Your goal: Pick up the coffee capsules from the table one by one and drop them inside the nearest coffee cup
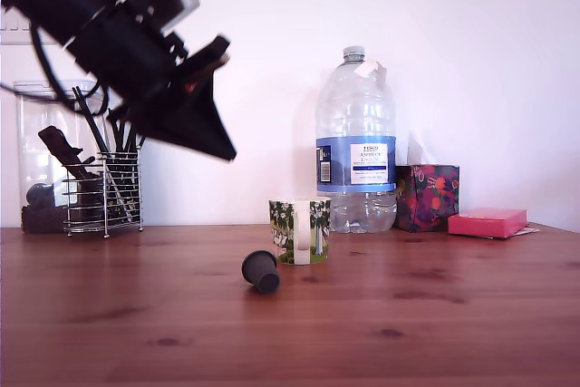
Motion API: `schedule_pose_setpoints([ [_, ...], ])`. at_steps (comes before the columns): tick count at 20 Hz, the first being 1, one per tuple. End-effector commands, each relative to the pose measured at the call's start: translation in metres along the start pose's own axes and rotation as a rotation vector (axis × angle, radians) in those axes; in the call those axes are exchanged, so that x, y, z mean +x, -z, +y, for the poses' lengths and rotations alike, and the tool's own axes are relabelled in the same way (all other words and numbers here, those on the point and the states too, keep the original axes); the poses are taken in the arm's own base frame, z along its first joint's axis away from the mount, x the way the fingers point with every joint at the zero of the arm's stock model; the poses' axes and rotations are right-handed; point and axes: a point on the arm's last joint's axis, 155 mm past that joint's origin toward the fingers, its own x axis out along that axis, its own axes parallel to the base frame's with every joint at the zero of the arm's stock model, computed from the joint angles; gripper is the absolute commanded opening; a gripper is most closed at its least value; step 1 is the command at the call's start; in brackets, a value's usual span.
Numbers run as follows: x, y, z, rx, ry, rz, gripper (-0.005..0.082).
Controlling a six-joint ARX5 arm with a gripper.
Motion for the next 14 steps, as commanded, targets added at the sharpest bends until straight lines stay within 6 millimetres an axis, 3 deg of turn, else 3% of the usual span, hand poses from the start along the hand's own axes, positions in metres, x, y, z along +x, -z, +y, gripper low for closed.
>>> schedule_pose_setpoints([
  [1,-0.004,0.007,-0.009,0.015,0.02,-0.032,-0.0019],
  [8,-0.02,0.049,-0.02,0.048,0.034,-0.161,-0.0019],
  [14,-0.024,0.047,-0.024,0.087,0.047,-0.182,-0.0019],
])
